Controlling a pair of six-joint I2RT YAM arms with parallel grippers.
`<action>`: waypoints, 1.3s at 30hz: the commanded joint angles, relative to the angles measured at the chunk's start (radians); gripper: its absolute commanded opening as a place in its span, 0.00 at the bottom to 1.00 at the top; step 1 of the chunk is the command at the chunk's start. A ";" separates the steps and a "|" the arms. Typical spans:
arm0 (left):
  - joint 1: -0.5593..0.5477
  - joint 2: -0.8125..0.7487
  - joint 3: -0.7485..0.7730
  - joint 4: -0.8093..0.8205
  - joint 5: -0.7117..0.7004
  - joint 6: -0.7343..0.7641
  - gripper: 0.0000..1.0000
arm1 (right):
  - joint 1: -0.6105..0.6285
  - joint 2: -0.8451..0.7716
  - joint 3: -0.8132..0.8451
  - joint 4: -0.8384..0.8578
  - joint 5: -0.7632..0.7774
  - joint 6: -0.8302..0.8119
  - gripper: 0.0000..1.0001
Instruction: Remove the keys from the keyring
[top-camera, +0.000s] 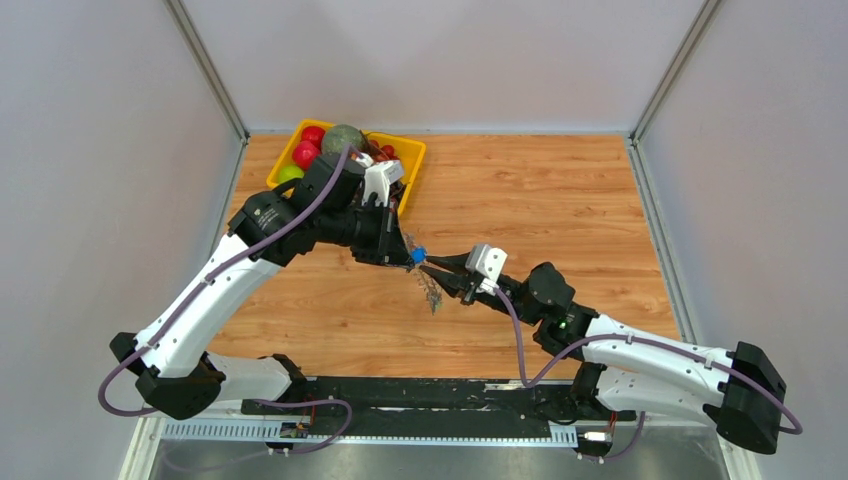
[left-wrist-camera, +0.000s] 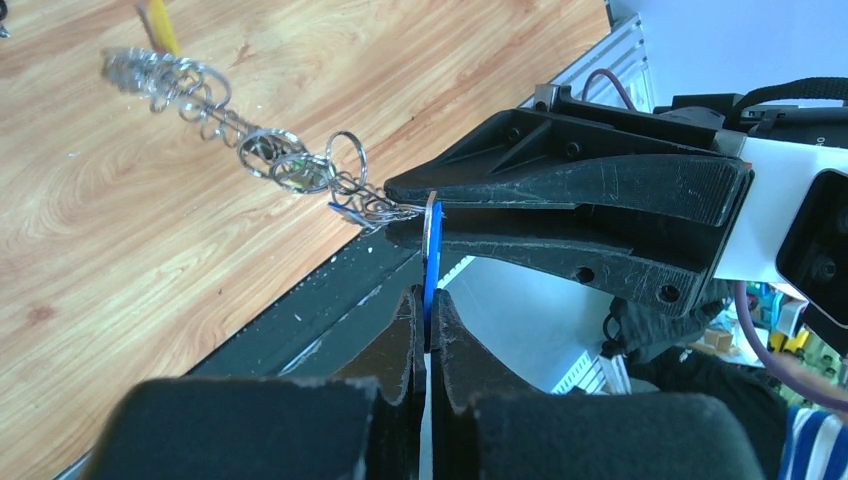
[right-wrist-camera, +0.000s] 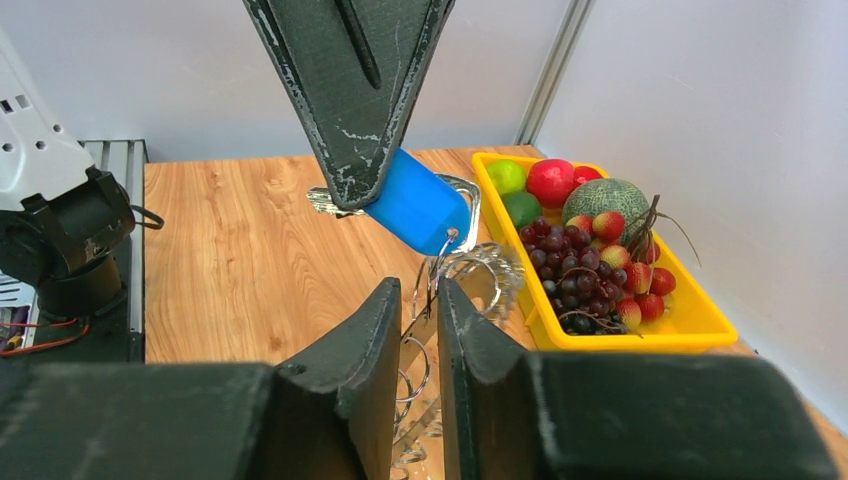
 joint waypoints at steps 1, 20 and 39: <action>-0.005 -0.041 0.053 0.040 0.011 0.019 0.00 | -0.007 0.000 0.040 0.021 -0.021 0.020 0.24; -0.005 -0.040 0.075 0.026 -0.005 0.023 0.00 | -0.025 -0.069 -0.001 -0.014 -0.039 0.032 0.23; -0.006 -0.036 0.084 0.017 0.009 0.025 0.00 | -0.036 -0.043 0.016 -0.002 -0.047 0.032 0.24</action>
